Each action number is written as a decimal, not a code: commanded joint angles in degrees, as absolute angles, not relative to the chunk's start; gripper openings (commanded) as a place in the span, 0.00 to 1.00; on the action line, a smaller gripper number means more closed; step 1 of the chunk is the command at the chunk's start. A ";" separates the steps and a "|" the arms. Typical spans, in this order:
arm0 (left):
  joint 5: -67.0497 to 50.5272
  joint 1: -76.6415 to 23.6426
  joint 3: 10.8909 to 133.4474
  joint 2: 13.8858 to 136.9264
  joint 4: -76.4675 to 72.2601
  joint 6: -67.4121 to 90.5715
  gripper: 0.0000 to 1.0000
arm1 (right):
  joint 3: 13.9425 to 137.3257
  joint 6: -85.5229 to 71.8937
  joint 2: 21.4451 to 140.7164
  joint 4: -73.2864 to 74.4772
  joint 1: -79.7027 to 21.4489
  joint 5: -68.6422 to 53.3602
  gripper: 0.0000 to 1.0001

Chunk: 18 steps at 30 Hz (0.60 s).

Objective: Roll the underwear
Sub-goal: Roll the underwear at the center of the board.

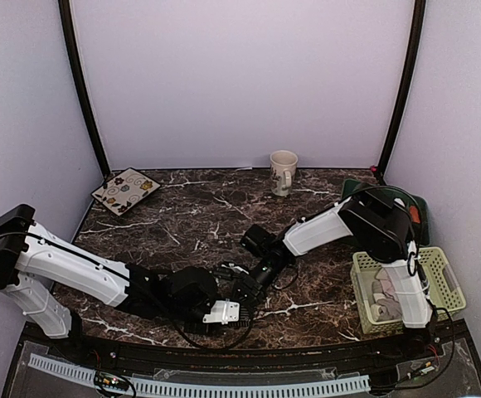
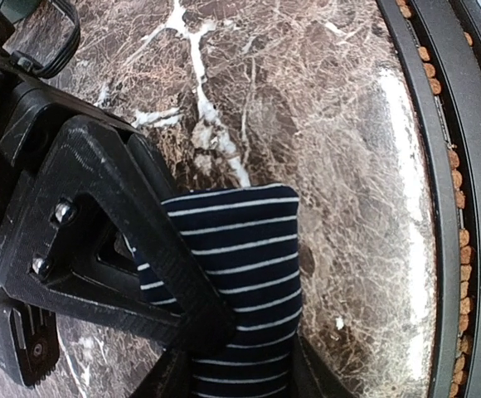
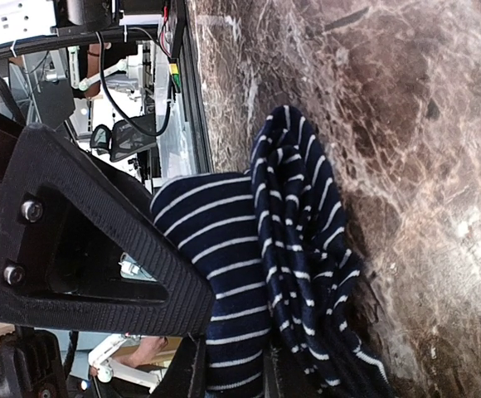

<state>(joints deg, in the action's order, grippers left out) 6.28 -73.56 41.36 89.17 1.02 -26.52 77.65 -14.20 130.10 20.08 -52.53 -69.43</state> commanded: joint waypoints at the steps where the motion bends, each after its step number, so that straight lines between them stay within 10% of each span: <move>1: 5.63 -74.00 41.01 91.59 9.70 -24.07 0.41 | 75.06 -12.46 132.60 20.47 -52.67 -60.73 0.02; 7: 8.22 -74.00 40.61 89.04 9.61 -23.33 0.59 | 74.56 -12.31 132.35 20.62 -52.69 -59.66 0.00; 18: 6.83 -73.98 43.32 86.53 7.34 -27.30 0.60 | 74.27 -12.29 132.01 20.61 -52.73 -58.45 0.00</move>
<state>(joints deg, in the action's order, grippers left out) 7.11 -74.15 42.09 88.01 4.49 -25.54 76.64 -13.67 129.40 18.92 -52.62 -68.51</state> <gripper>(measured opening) 0.605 0.128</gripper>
